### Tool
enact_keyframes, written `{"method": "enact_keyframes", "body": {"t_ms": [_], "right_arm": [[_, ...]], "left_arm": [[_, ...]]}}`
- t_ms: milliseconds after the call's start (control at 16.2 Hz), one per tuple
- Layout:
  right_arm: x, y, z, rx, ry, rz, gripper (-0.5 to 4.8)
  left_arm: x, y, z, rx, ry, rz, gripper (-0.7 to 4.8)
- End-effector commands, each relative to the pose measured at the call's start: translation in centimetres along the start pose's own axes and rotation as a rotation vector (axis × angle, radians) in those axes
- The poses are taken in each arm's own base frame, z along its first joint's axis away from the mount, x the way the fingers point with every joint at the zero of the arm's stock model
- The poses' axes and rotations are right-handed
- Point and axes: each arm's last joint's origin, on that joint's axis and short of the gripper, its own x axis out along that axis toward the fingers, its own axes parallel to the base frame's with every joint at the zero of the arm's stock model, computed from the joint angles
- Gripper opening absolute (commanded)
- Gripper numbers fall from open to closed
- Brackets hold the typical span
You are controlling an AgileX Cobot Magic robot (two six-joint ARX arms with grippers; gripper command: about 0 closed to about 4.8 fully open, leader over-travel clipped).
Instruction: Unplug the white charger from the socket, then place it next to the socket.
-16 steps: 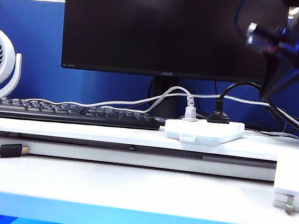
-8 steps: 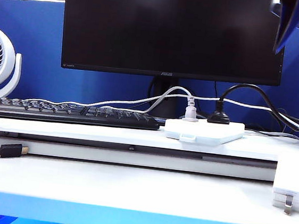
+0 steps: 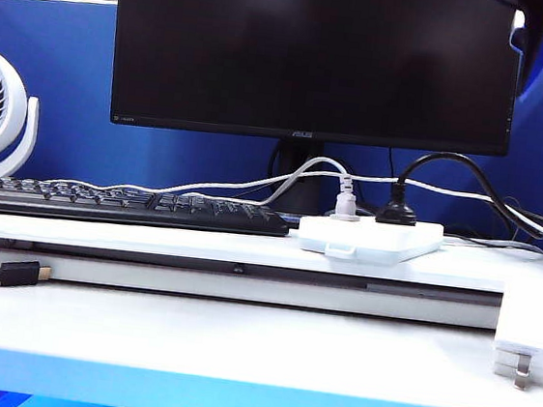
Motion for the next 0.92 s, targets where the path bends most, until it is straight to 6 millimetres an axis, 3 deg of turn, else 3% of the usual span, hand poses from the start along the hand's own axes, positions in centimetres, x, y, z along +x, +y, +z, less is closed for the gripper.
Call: {"method": "enact_keyframes", "body": {"t_ms": [62,555,924], "right_arm": [[1.4,-0.9,-0.4,0.021,0.043,-0.058,2.92],[5.9,-3.0,-0.5,0.060,0.040,-0.095,2.93],[7.9,-2.2,0.1,0.039,-0.047,-0.131,2.93]], "left_arm": [[-0.3,-0.2,0.4,0.016,-0.021,-0.008,-0.05],[-0.3,-0.2,0.4,0.015,-0.020,-0.011,-0.05],[-0.3,-0.2,0.4,0.016,-0.020,-0.015,-0.05]]}}
